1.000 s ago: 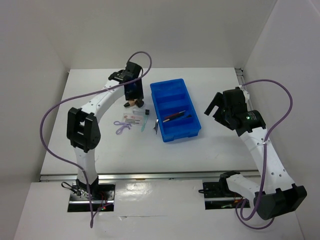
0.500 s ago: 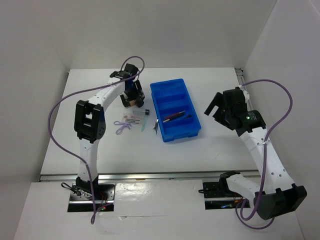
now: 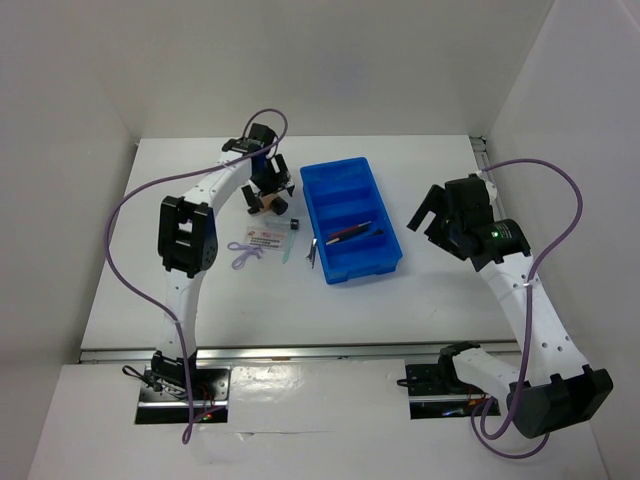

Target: Organize the makeup

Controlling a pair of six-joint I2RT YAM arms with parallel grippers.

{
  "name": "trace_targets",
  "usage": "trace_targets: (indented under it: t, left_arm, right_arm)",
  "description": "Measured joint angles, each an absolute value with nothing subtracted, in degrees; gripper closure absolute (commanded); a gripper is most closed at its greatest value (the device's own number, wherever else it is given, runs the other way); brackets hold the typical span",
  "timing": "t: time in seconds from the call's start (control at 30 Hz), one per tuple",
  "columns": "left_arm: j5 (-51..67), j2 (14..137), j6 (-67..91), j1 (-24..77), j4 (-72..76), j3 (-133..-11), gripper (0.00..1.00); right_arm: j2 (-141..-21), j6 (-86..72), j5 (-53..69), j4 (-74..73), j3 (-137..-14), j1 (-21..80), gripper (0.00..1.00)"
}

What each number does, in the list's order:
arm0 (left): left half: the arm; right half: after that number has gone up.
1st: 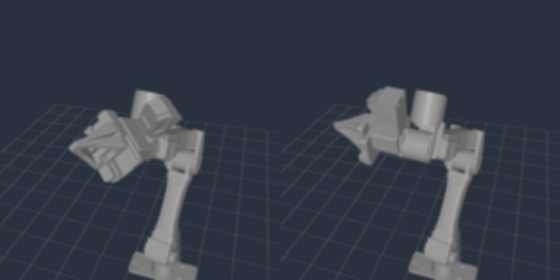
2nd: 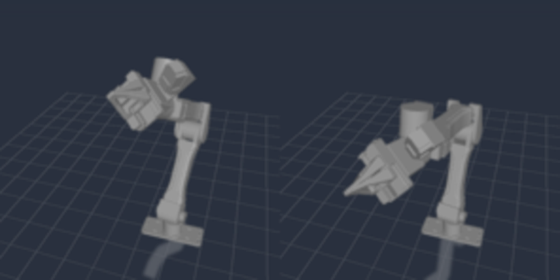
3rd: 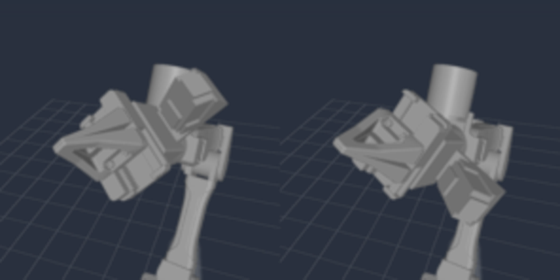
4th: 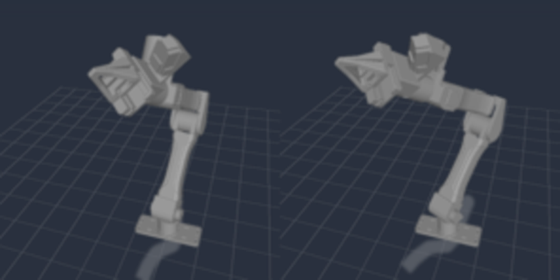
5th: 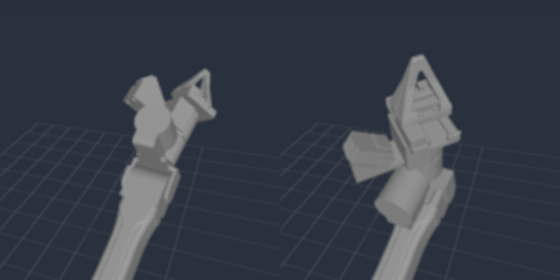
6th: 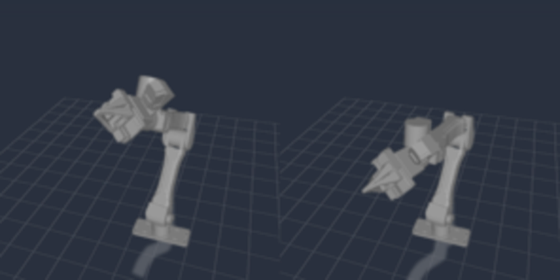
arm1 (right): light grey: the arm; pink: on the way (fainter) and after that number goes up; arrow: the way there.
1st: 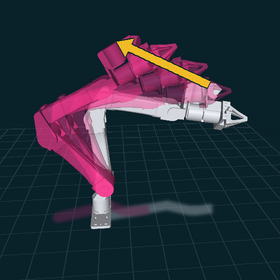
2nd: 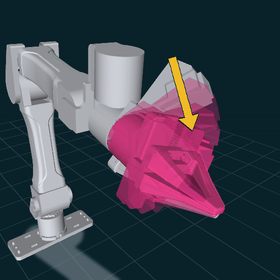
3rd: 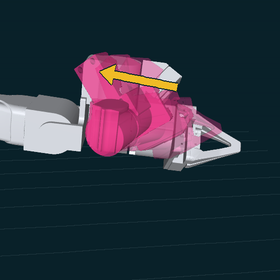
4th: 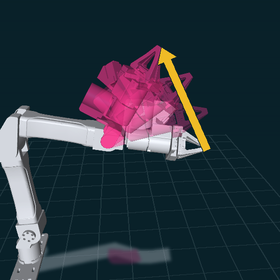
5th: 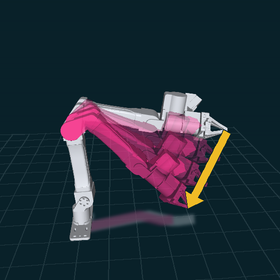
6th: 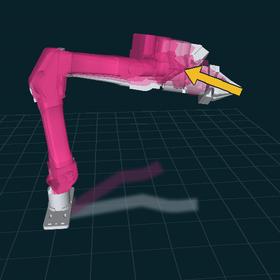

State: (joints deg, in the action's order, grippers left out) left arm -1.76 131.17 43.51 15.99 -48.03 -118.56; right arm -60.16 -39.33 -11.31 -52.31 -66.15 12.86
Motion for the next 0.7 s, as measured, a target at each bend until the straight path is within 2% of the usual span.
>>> trace_targets:
  t: [0.2, 0.53, 0.7]
  left_arm:
    - [-1.5, 131.5, 44.3, 16.0, -47.9, -118.9, 0.12]
    - [-2.7, 135.4, 46.7, 16.5, -47.5, -120.0, 0.15]
    - [-3.3, 136.8, 47.0, 17.1, -47.3, -120.1, 0.24]
  right_arm:
    - [-60.5, -39.3, -11.3, -52.3, -66.2, 12.9, 0.0]
    - [-61.3, -39.0, -11.3, -52.3, -66.2, 12.9, 0.0]
    - [-61.5, -38.9, -11.3, -52.3, -66.2, 12.9, 0.0]
